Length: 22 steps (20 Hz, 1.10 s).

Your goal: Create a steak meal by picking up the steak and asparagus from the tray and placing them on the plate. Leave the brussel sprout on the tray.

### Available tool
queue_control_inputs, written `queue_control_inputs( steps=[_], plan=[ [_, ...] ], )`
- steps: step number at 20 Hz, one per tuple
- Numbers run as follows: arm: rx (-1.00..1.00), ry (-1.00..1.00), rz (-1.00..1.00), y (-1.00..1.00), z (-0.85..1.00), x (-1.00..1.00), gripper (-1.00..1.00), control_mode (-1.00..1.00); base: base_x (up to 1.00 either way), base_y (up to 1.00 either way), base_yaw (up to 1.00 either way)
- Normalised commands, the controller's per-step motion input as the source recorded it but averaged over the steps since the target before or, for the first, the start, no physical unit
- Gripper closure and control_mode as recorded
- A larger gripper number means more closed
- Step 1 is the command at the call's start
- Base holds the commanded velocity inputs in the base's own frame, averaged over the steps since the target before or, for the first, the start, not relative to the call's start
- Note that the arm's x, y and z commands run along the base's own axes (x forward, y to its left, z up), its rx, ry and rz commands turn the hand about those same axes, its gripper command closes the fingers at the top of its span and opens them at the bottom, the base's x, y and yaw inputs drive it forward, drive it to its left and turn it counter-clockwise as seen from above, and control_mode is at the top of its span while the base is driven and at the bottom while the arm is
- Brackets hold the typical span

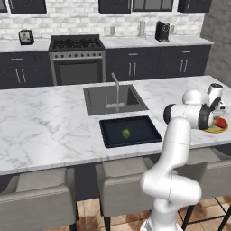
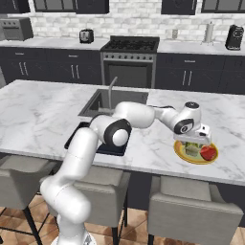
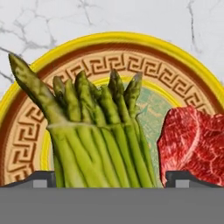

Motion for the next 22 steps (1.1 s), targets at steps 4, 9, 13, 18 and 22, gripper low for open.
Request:
queue_control_inputs(
  steps=[4, 9, 13, 18, 22],
  plan=[
    [0.00, 0.00, 0.00, 0.00, 0.00, 0.00, -1.00, -1.00, 0.00, 0.00, 0.00],
    [-0.01, -0.06, 0.00, 0.00, 0.42, -0.49, -1.00, -1.00, 0.00, 0.00, 0.00],
    [-0.06, -0.15, 0.02, 0.09, 0.64, -0.82, -1.00, -1.00, 0.00, 0.00, 0.00],
    [-0.11, -0.16, 0.01, 0.41, 0.42, -0.89, -1.00, -1.00, 0.00, 0.00, 0.00],
    [-0.12, -0.23, 0.00, 0.58, 0.41, -0.87, -1.00, -1.00, 0.00, 0.00, 0.00]
  ],
)
